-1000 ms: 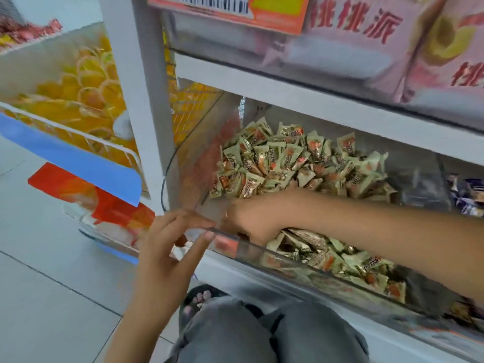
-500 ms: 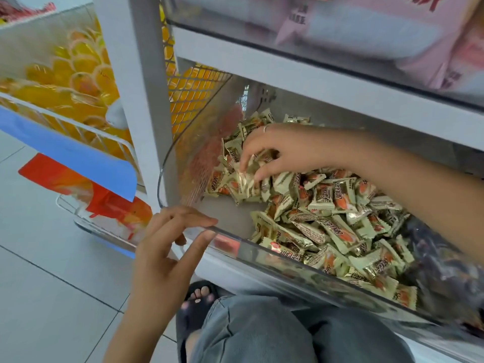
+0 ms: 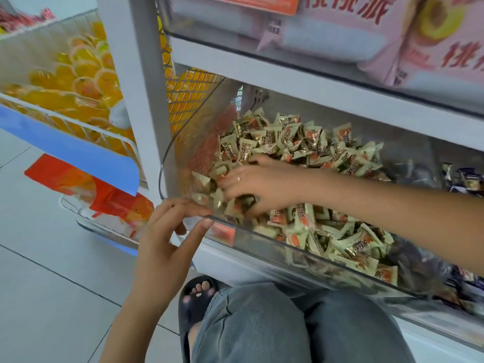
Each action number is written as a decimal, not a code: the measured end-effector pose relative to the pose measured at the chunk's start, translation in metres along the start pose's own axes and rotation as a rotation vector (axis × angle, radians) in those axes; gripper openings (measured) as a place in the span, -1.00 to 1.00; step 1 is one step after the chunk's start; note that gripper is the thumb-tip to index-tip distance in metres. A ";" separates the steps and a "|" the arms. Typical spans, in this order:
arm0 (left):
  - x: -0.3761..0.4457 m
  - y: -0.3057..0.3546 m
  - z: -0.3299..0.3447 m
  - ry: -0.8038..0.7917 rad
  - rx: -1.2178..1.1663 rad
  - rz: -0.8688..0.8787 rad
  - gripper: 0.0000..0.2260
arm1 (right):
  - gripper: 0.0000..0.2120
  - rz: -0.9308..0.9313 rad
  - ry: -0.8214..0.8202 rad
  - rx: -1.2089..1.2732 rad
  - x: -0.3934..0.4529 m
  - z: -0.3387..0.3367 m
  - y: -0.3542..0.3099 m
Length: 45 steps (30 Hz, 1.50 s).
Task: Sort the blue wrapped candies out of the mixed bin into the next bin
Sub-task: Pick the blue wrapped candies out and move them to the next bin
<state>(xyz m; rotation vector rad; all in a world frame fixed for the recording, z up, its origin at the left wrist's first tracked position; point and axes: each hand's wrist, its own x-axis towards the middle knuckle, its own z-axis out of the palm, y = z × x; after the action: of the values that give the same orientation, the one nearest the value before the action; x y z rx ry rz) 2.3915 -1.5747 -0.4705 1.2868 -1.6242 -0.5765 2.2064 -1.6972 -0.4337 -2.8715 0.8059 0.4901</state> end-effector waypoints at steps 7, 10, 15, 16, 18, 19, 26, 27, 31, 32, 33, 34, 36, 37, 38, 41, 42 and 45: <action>0.033 0.042 -0.027 -0.098 0.285 0.056 -0.98 | -0.73 0.298 0.107 0.490 -0.063 -0.040 0.005; 0.061 0.067 0.006 -0.258 0.261 0.227 -0.84 | -0.81 0.529 0.364 0.537 -0.123 -0.031 0.005; 0.081 0.092 0.113 -0.810 0.587 0.541 -0.23 | -0.77 0.884 0.760 0.471 -0.200 0.011 -0.005; 0.080 0.095 0.130 -0.895 0.628 0.574 -0.16 | -0.78 0.911 0.818 0.492 -0.209 0.019 -0.010; 0.079 0.097 0.153 -1.023 0.714 0.598 -0.12 | -0.80 0.934 0.918 0.557 -0.223 0.032 -0.016; 0.080 0.098 0.159 -1.058 0.756 0.596 -0.14 | -0.80 0.945 0.951 0.600 -0.227 0.038 -0.018; 0.102 0.088 0.127 -0.968 0.960 0.643 -0.44 | -0.74 0.907 0.989 0.927 -0.222 0.049 -0.024; 0.108 0.081 0.115 -0.932 0.992 0.635 -0.46 | -0.75 0.915 1.004 0.911 -0.220 0.049 -0.023; 0.127 0.055 0.077 -0.865 0.974 0.425 -0.47 | -0.75 0.907 1.120 0.901 -0.210 0.052 -0.025; 0.127 0.053 0.073 -0.855 0.932 0.397 -0.45 | -0.75 0.897 1.128 0.906 -0.209 0.053 -0.026; 0.127 0.053 0.071 -0.857 0.896 0.368 -0.43 | -0.75 0.888 1.132 0.912 -0.209 0.053 -0.027; 0.127 0.054 0.069 -0.865 0.867 0.335 -0.42 | -0.75 0.882 1.133 0.919 -0.210 0.054 -0.028; 0.127 0.056 0.065 -0.887 0.782 0.211 -0.40 | -0.75 0.879 1.134 0.920 -0.210 0.053 -0.029; 0.128 0.058 0.061 -0.876 0.716 0.141 -0.40 | -0.75 0.883 1.134 0.915 -0.209 0.054 -0.029; 0.129 0.060 0.056 -0.852 0.644 0.076 -0.42 | -0.75 0.886 1.139 0.919 -0.208 0.055 -0.030; 0.132 0.069 0.043 -0.768 0.455 -0.066 -0.42 | -0.75 0.878 1.195 0.962 -0.207 0.059 -0.029; 0.133 0.070 0.040 -0.748 0.425 -0.104 -0.43 | -0.75 0.873 1.216 0.977 -0.206 0.060 -0.029; 0.137 0.069 0.032 -0.854 0.465 -0.100 -0.55 | -0.77 0.847 1.251 1.003 -0.203 0.063 -0.029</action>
<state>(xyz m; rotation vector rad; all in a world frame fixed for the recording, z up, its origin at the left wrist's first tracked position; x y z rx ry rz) 2.3314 -1.6843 -0.3758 1.5717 -2.5120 -0.9269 2.0401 -1.5617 -0.4237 -1.4976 1.6807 -1.3898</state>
